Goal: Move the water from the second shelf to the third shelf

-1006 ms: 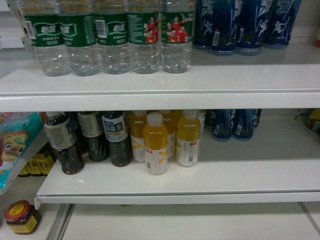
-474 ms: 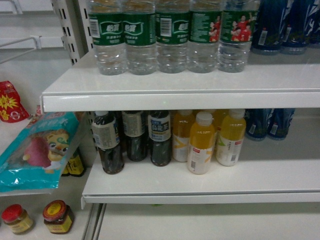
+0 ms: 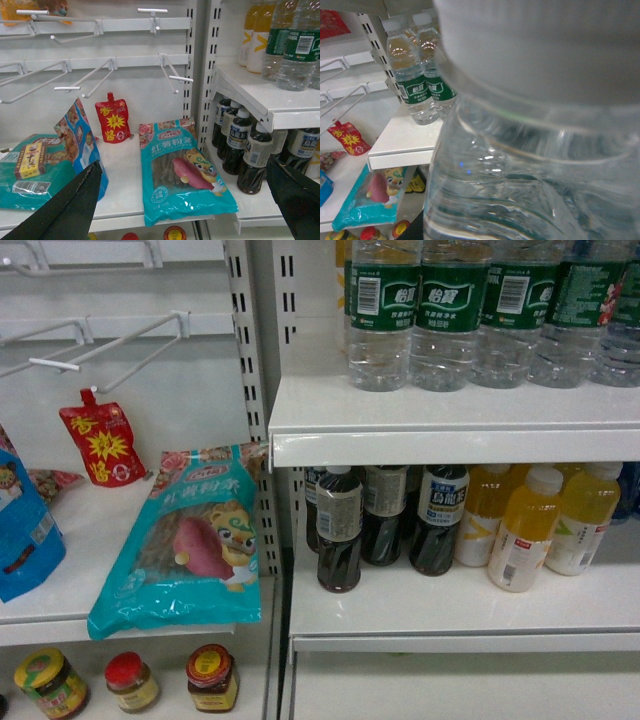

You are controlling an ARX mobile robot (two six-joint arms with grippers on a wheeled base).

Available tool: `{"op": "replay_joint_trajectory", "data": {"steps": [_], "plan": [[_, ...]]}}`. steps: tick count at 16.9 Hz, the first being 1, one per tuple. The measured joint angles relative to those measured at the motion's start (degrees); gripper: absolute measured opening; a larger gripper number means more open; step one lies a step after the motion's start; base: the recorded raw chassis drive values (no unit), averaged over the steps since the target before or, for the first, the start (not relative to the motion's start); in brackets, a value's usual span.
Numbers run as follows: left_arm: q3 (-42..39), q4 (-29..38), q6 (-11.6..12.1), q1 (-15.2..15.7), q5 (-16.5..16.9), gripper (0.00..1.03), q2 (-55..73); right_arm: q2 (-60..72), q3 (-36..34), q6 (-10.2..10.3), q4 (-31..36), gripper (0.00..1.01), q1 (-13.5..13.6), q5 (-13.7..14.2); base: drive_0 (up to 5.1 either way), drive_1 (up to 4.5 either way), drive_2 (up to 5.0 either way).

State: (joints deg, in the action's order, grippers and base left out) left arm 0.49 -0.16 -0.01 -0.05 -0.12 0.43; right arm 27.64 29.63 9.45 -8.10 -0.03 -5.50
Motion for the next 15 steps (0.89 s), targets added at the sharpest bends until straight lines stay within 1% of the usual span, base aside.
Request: {"op": "replay_joint_trajectory", "data": {"steps": [9, 10, 11, 13, 15], "plan": [[0.0, 0.0, 0.0, 0.0, 0.1, 0.98, 0.0, 0.0, 0.0, 0.0, 0.4, 0.43, 0.0, 0.1, 0.0, 0.0, 0.0], [0.0, 0.0, 0.0, 0.0, 0.1, 0.98, 0.0, 1.0, 1.4, -1.7, -3.5, 0.43, -1.3, -3.4, 0.0, 0.0, 0.0], [0.0, 0.0, 0.0, 0.0, 0.1, 0.98, 0.0, 3.5, 2.4, -3.9, -3.9, 0.43, -1.7, -6.8, 0.0, 0.0, 0.0], [0.0, 0.0, 0.0, 0.0, 0.1, 0.98, 0.0, 9.6, 3.5, -6.1, 1.8, 0.43, 0.2, -6.7, 0.0, 0.0, 0.0], [0.0, 0.0, 0.0, 0.0, 0.1, 0.98, 0.0, 16.6, 5.7, -6.8, 8.2, 0.43, 1.6, -5.8, 0.0, 0.0, 0.0]]}}
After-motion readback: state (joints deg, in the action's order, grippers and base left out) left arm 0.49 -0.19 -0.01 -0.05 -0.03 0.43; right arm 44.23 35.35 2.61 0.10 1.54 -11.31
